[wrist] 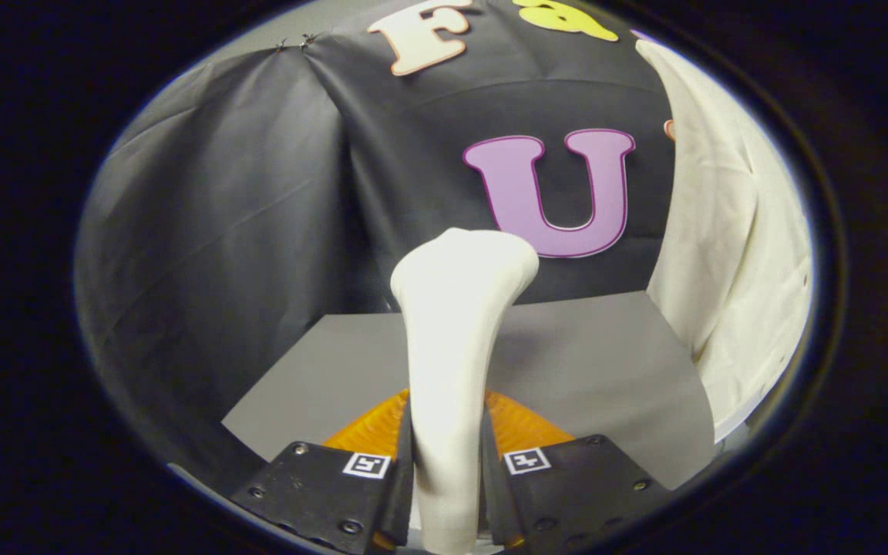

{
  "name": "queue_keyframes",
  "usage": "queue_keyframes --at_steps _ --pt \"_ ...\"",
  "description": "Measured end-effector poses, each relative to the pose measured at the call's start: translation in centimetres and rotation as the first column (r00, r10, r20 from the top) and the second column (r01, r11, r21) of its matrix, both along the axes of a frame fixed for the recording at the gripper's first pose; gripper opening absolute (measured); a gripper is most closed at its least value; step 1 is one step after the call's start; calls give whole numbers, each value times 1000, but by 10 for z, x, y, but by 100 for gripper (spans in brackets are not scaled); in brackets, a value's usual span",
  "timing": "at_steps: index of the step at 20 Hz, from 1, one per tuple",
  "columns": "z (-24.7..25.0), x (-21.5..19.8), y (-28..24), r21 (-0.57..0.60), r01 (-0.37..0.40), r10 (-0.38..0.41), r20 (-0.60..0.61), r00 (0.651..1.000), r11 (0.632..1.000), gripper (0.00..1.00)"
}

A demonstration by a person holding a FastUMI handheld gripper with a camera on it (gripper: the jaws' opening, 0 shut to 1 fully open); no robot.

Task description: Iron the clothes twice with a garment steamer, once on the left side and once on the right side.

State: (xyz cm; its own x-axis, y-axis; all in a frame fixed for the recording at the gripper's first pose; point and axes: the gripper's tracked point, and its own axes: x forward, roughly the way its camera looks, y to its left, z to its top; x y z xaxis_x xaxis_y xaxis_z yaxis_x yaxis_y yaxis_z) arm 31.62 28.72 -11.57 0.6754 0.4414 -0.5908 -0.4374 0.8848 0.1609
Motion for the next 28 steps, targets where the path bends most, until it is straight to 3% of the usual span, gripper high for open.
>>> queue_keyframes --at_steps 6,11,15,18,22,28 --pt "87 -26 -27 73 -22 9 168 986 997 39" --pt "153 -32 -77 82 40 -61 280 958 996 39" --pt "194 -24 -129 38 113 -118 392 912 993 39" --pt "227 -14 -154 37 140 -140 499 855 989 39" --pt "239 14 -195 54 215 -206 572 794 975 39" --pt "201 63 -239 74 316 -305 537 787 946 40"
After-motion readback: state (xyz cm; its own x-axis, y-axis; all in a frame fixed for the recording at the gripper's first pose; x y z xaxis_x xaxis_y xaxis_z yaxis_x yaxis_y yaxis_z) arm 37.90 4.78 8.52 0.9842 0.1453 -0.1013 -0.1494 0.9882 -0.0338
